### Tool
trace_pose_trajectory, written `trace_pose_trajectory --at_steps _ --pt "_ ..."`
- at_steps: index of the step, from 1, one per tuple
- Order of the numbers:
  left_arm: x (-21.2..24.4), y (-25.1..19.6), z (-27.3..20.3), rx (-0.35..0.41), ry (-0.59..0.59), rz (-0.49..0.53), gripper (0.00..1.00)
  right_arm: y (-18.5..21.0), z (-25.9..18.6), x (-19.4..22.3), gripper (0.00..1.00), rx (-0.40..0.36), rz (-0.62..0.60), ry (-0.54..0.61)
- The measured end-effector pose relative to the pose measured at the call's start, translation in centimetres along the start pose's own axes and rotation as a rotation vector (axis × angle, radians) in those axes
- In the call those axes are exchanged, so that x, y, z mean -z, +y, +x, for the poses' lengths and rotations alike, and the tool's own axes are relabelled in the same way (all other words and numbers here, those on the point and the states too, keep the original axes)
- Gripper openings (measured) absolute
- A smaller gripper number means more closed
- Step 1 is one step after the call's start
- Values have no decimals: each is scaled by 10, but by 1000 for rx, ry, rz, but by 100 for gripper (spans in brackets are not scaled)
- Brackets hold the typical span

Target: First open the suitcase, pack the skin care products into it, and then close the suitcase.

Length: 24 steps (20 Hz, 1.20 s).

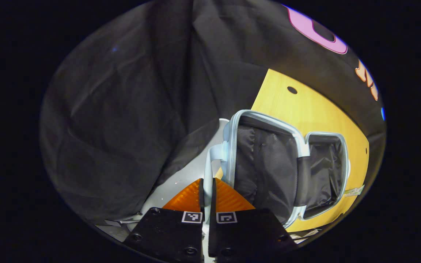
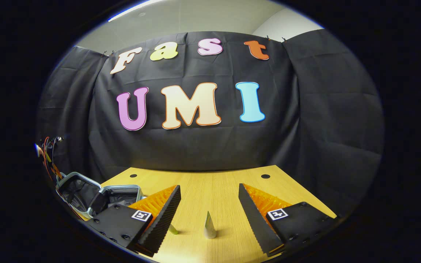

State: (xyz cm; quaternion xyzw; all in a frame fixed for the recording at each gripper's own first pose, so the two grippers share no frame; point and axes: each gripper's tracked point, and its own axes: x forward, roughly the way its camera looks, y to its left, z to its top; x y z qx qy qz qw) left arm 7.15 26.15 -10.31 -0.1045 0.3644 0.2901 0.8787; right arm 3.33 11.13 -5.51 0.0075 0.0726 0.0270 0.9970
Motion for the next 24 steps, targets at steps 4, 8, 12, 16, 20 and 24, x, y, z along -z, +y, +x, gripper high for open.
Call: trace_pose_trajectory --at_steps 4,8,12,16,20,24 --pt "7 1 4 -35 41 3 0 -2 0 9 99 6 -4 28" --pt "13 4 5 -75 71 47 5 0 3 20 99 11 35 67" --pt "20 -16 0 -92 53 106 59 -4 3 32 98 26 36 79" --pt "27 -51 -38 -49 14 135 89 -9 4 51 99 17 33 126" --pt "50 -127 -84 91 -52 244 94 -11 3 73 98 -6 18 176" --pt "78 -230 -125 254 -116 357 94 -2 8 92 98 -64 29 223"
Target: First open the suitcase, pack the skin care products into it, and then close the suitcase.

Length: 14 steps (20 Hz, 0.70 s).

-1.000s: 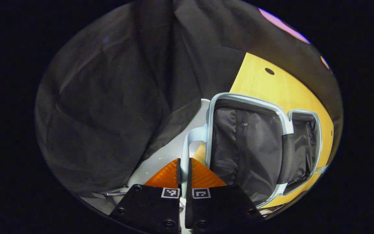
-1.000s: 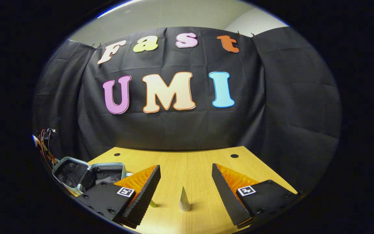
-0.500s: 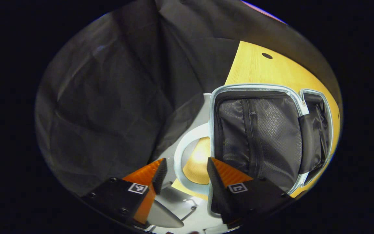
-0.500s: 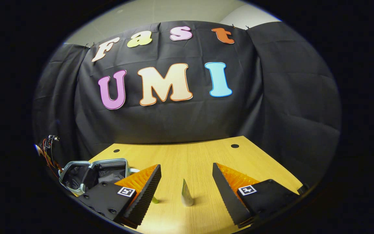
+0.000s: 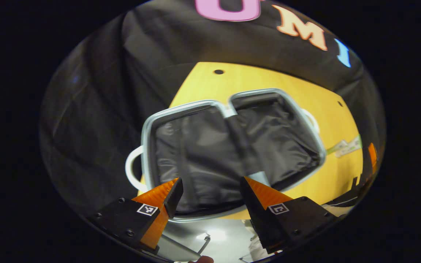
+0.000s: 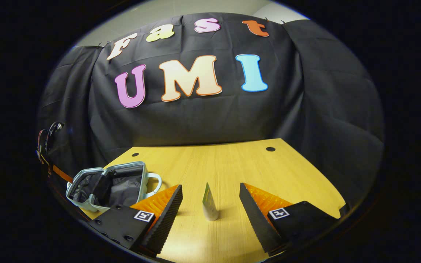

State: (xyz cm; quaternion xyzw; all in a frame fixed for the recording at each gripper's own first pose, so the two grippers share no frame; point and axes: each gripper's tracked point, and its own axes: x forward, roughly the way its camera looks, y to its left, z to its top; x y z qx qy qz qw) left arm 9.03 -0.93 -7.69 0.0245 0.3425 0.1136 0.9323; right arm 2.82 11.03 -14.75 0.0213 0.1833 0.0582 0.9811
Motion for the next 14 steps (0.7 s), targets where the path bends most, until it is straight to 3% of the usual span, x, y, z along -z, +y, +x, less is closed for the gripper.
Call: trace_pose_trajectory --at_steps 6,10,14 --pt "17 -183 -16 217 -9 108 94 -1 30 27 98 -119 -54 110" --pt "22 -282 3 338 -27 73 94 -3 55 47 96 -247 -107 191" --pt "14 -345 50 377 -77 -34 95 -4 72 79 99 -359 -144 291"
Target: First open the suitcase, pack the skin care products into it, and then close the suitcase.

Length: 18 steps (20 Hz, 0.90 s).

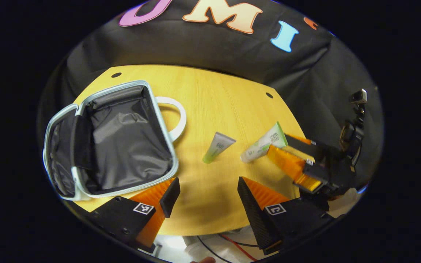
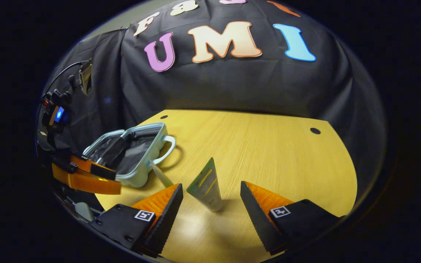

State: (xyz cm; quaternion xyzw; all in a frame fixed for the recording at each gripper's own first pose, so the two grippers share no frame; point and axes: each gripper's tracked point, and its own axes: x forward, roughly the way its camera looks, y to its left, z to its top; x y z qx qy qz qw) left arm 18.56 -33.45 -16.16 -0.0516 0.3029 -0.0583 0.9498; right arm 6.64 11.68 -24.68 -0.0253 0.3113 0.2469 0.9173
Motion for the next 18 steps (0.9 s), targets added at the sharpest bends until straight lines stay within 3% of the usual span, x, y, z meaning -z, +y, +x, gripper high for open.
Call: trace_pose_trajectory --at_steps 7,8,11,14,15,16,17,18 --pt "-10 -5 76 -94 -118 -108 95 -2 34 27 98 -91 -27 76" --pt "-15 -3 84 -114 -135 -123 95 0 39 27 94 -101 -25 76" --pt "-28 -3 97 -132 -186 -184 93 6 50 31 98 -130 -17 86" --pt "-30 3 105 -168 -183 -193 71 13 59 36 91 -152 -15 99" --pt "-30 3 107 -173 -178 -192 65 14 60 36 95 -155 -17 97" --pt "-30 2 109 -174 -176 -193 45 15 62 34 95 -155 -19 88" --pt "-30 3 111 -176 -172 -199 38 15 64 33 89 -152 -20 81" --pt "-29 1 112 -165 -172 -210 21 13 66 32 85 -144 -19 76"
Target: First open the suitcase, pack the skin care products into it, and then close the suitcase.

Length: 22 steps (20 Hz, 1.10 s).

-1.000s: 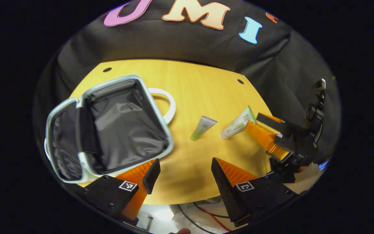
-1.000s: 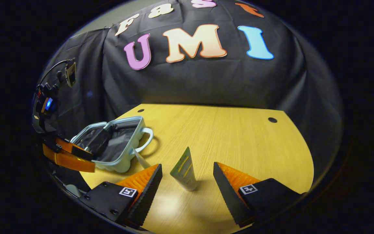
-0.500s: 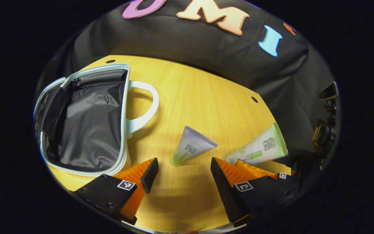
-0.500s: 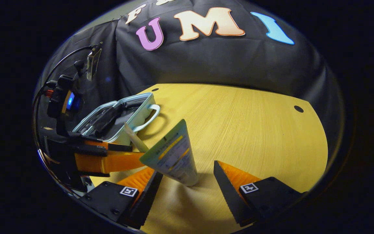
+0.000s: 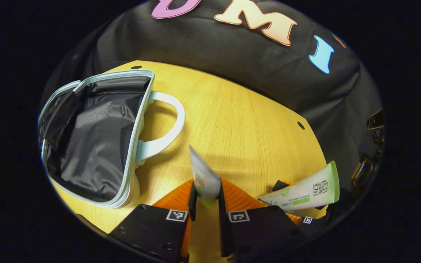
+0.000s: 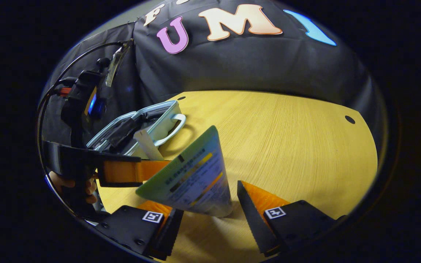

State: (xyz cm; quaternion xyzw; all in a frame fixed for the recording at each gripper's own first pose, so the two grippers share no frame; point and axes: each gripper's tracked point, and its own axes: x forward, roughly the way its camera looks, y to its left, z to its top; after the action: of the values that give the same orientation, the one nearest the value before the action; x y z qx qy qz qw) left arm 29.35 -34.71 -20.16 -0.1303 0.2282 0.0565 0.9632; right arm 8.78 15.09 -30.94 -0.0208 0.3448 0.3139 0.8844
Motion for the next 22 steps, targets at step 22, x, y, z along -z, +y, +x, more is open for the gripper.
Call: trace_pose_trajectory --at_steps 22 --pt "-40 194 -92 -83 613 128 23 37 -51 -62 42 117 102 17"
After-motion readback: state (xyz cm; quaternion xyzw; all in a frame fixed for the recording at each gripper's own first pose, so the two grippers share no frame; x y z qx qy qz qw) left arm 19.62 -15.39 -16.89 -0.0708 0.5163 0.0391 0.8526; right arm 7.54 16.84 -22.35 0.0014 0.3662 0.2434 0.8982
